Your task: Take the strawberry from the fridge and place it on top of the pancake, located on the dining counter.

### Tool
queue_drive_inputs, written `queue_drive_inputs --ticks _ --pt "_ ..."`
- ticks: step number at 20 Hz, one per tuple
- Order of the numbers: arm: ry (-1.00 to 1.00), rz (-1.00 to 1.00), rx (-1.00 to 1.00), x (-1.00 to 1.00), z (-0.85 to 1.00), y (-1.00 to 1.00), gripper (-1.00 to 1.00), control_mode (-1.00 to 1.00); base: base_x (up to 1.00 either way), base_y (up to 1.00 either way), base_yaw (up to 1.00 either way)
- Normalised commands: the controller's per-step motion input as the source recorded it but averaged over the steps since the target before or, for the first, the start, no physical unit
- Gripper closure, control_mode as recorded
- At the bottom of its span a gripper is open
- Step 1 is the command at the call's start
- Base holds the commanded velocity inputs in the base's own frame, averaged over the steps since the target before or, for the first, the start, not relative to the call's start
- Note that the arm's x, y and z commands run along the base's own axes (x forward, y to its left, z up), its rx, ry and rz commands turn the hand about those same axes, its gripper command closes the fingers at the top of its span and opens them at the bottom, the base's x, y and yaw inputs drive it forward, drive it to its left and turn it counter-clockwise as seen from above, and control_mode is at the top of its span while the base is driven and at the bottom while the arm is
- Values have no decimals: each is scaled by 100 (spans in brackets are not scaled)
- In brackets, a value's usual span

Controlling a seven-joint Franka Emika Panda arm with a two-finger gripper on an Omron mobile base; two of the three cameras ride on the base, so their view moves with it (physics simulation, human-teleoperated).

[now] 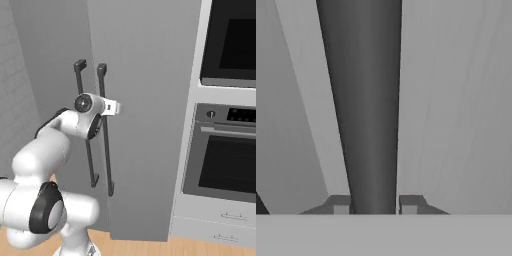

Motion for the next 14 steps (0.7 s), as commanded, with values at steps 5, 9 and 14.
queue_drive_inputs --ticks 5,9,14 --pt "0 0 1 -90 0 -53 100 -100 0 0 0" --pt "3 0 0 -93 0 -82 100 -100 0 0 0" --pt "12 -1 0 -91 0 -88 100 -100 0 0 0"
